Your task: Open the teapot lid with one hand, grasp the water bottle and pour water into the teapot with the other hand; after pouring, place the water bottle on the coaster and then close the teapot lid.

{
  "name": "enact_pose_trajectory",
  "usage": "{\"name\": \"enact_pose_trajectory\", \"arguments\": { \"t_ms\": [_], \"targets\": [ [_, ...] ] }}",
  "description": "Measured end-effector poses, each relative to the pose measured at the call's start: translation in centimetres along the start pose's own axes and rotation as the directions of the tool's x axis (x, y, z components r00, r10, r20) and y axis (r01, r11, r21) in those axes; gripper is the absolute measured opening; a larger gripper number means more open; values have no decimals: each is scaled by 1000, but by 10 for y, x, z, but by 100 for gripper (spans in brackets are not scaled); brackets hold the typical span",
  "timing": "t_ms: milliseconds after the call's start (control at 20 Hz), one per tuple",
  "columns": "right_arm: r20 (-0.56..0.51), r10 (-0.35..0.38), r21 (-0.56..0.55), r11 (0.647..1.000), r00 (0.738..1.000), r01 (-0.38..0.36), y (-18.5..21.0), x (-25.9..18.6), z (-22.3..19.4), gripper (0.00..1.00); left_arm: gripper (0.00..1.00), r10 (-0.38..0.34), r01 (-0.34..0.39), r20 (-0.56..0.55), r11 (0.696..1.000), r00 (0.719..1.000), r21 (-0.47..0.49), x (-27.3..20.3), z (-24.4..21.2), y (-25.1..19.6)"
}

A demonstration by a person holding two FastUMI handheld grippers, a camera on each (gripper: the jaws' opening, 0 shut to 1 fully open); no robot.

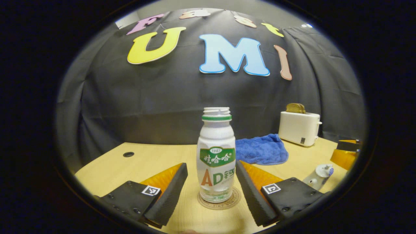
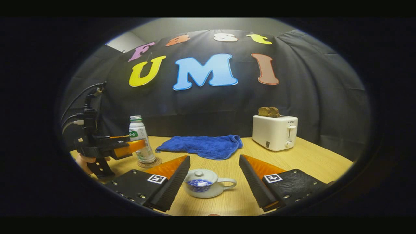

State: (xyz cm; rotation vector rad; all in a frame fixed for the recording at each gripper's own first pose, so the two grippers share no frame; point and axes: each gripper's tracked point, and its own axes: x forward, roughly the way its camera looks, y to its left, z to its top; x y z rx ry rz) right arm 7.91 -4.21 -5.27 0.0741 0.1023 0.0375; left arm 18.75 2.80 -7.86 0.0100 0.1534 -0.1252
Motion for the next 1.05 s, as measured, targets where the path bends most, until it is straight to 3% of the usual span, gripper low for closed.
{"name": "enact_pose_trajectory", "arguments": {
  "t_ms": [400,800,1050],
  "targets": [
    [26,26,10,1000,999,-26,19,-17,-2,93,98,10,-10,24,1000,1000,-6,-71,-8,-7],
    [56,26,-17,1000,998,-25,43,-73,-19,93,100,87,-93,88,993,992,74,-156,-18,-23],
    [44,32,-27,999,999,-31,49,-92,-31,93,100,89,-91,80,995,993,28,-188,-35,-42]
  ]
}}
